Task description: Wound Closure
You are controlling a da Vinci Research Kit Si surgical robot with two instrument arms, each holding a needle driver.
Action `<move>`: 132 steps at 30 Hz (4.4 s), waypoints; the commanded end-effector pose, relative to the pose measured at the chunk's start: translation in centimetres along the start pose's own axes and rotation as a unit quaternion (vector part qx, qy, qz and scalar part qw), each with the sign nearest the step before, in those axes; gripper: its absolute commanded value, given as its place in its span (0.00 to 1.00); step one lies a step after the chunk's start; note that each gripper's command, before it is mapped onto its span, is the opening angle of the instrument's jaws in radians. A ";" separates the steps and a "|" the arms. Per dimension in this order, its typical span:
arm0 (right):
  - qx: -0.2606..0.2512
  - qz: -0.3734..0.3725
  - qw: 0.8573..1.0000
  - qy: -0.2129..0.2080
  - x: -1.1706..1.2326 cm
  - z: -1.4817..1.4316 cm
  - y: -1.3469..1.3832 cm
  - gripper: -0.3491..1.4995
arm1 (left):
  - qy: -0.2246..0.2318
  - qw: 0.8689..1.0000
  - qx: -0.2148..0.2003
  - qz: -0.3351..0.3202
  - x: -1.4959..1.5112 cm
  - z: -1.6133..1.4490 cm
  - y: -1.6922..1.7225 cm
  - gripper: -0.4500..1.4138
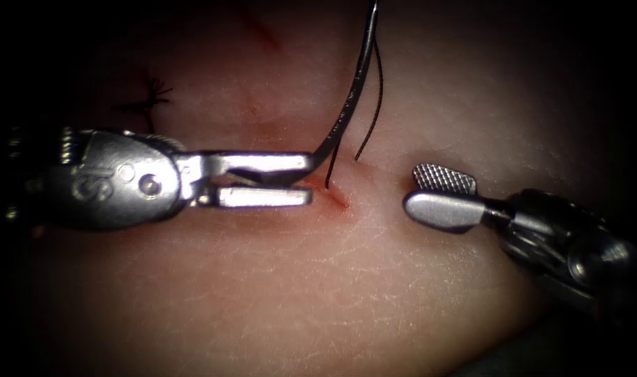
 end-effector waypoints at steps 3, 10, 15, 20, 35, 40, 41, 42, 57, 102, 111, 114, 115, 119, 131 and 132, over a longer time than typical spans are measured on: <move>-0.001 0.016 1.000 0.001 0.01 0.09 0.01 0.78 | -0.019 0.999 0.015 0.028 -0.08 0.19 0.11 0.00; -0.009 0.025 1.000 0.001 0.08 0.13 -0.01 0.84 | -0.059 0.994 0.038 0.088 -0.27 0.43 0.47 0.00; -0.025 0.025 0.999 -0.010 0.04 0.26 -0.02 0.85 | -0.073 0.990 0.055 0.104 -0.32 0.54 0.61 0.00; -0.086 0.019 0.995 -0.041 0.00 0.35 0.00 0.85 | -0.077 0.989 0.061 0.115 -0.32 0.55 0.62 0.00; -0.129 0.051 0.989 -0.059 0.05 0.53 0.15 0.81 | -0.095 0.976 0.064 0.184 -0.35 0.58 0.68 0.00; -0.123 0.067 0.988 -0.069 -0.05 0.58 0.21 0.78 | -0.089 0.976 0.062 0.187 -0.36 0.58 0.66 0.00; -0.119 0.069 0.988 -0.071 -0.08 0.60 0.21 0.78 | -0.089 0.976 0.062 0.187 -0.36 0.59 0.65 0.00; -0.118 0.069 0.988 -0.071 -0.09 0.61 0.21 0.77 | -0.089 0.976 0.062 0.187 -0.37 0.59 0.65 0.00; -0.149 0.066 0.983 -0.080 -0.11 0.60 0.20 0.00 | -0.089 0.976 0.064 0.187 -0.37 0.60 0.66 0.00; -0.101 -0.266 0.958 0.016 0.04 0.55 0.30 0.00 | -0.193 0.957 -0.131 -0.174 -1.81 0.74 0.06 0.00; -0.086 -0.322 0.943 0.014 -0.05 0.60 0.21 0.00 | -0.257 0.942 -0.135 -0.168 -1.94 0.85 -0.05 0.00; -0.082 -0.333 0.939 0.018 -0.04 0.61 0.19 0.00 | -0.279 0.935 -0.142 -0.166 -2.04 0.89 -0.04 0.00; -0.081 -0.335 0.938 0.021 -0.04 0.62 0.19 0.00 | -0.283 0.934 -0.143 -0.165 -2.06 0.90 -0.05 0.00; -0.072 -0.350 0.934 0.023 -0.05 0.65 0.14 0.00 | -0.298 0.928 -0.148 -0.166 -2.12 0.93 -0.08 0.00; -0.061 -0.417 0.905 0.061 0.14 0.86 0.14 0.00 | -0.351 0.901 -0.209 -0.146 -2.11 1.00 0.00 0.14; -0.062 -0.421 0.903 0.062 0.15 0.88 0.17 0.00 | -0.353 0.898 -0.218 -0.147 -2.10 0.99 0.03 0.19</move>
